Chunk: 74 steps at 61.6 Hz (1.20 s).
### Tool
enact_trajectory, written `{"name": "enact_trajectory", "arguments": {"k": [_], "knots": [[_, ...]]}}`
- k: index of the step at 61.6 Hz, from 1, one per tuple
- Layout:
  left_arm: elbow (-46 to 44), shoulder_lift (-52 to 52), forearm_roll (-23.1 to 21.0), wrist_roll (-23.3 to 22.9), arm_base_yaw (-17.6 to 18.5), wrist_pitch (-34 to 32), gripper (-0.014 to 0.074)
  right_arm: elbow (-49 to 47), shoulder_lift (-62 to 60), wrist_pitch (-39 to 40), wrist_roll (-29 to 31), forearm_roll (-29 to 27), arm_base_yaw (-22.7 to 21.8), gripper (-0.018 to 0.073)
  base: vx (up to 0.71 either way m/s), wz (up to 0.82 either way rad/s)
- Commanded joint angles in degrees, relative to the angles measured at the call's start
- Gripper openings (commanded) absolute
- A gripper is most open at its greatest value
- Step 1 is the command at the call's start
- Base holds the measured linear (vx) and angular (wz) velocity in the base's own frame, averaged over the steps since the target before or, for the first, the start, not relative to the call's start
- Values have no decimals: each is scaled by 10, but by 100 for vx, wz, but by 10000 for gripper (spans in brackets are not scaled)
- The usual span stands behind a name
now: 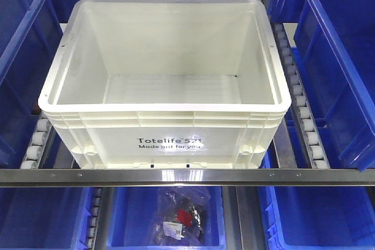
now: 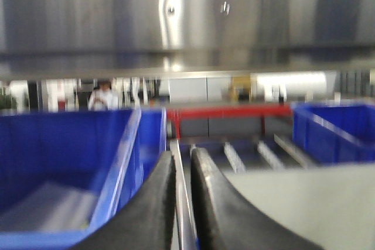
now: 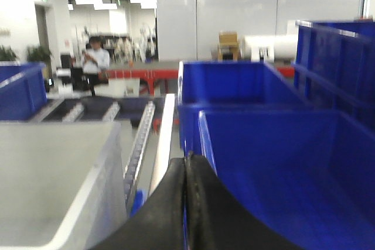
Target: Move bin from left to right shelf
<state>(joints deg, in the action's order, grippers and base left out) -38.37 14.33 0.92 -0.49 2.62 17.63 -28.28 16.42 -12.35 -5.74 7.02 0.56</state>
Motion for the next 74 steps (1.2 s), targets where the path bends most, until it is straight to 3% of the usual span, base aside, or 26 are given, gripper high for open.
{"name": "enact_trajectory", "arguments": {"k": [1,18,47,57,67,74], "knots": [[-43,54,-2,-2,0,53,56,-43,49,-18,4,6,-1,-9,0,0],[-46,131,-3,-2,0,194,56,-47,148,-104,4,2,-1,-9,0,0],[-39,140,-4,-4,0,195,76,-47,182,-108,2,-2,-1,11,0,0],[-39,141,-4,-4,0,191,211,-47,182,-111,5,-1,-1,158,0,0],[-39,141,-4,-4,0,183,440,-47,182,-110,5,-1,-1,437,0,0],[-39,141,-4,-4,0,177,540,-47,182,-106,4,0,-1,605,0,0]]}}
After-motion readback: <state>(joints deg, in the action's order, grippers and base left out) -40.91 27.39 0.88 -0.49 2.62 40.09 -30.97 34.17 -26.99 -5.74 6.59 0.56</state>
